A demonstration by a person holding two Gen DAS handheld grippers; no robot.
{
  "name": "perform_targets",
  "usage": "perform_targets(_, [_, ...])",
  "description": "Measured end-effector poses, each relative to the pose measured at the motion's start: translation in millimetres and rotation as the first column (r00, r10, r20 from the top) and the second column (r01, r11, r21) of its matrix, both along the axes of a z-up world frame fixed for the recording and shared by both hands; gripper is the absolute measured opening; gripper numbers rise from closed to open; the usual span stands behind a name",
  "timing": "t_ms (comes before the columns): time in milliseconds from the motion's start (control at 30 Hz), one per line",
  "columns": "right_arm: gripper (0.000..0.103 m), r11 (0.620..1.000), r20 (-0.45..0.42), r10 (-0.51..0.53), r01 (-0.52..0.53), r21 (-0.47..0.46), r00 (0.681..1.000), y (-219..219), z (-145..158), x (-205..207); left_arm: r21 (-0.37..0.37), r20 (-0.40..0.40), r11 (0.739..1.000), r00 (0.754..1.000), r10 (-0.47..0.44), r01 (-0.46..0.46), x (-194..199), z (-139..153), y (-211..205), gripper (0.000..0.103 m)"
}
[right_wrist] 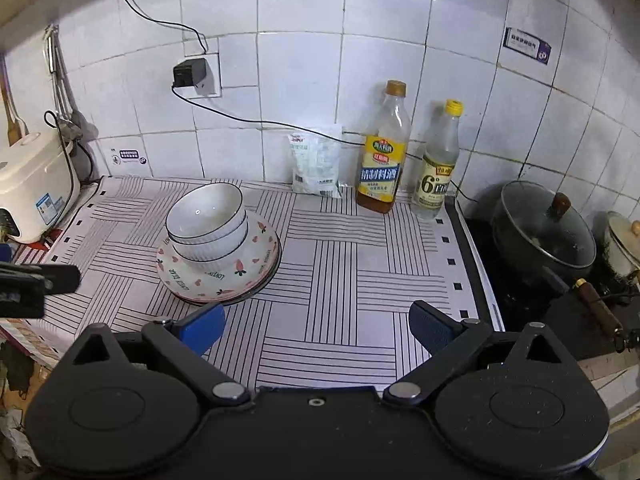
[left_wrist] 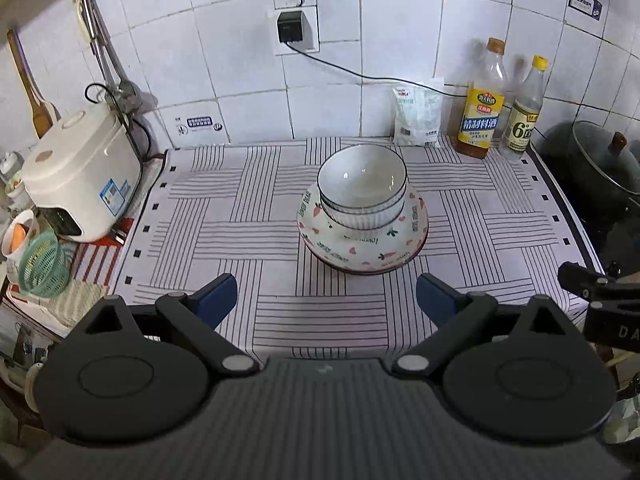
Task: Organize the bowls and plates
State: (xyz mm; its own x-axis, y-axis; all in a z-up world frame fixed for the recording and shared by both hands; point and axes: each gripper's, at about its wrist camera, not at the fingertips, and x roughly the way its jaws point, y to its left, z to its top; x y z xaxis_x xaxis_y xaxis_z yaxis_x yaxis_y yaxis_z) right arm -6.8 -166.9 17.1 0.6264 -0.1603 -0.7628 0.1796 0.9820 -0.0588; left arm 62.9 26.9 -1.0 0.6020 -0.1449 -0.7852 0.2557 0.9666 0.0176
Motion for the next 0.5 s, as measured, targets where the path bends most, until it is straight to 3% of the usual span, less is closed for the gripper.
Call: perform_targets(500, [0.100, 0.999, -0.008, -0.037, 0.037, 0.016, 0.999, -2.1, -2.5, -3.5, -0.029, 0.029, 0.999, 0.999, 0.021, -0.020, -4.6, -1.4, 2.1, 0.097])
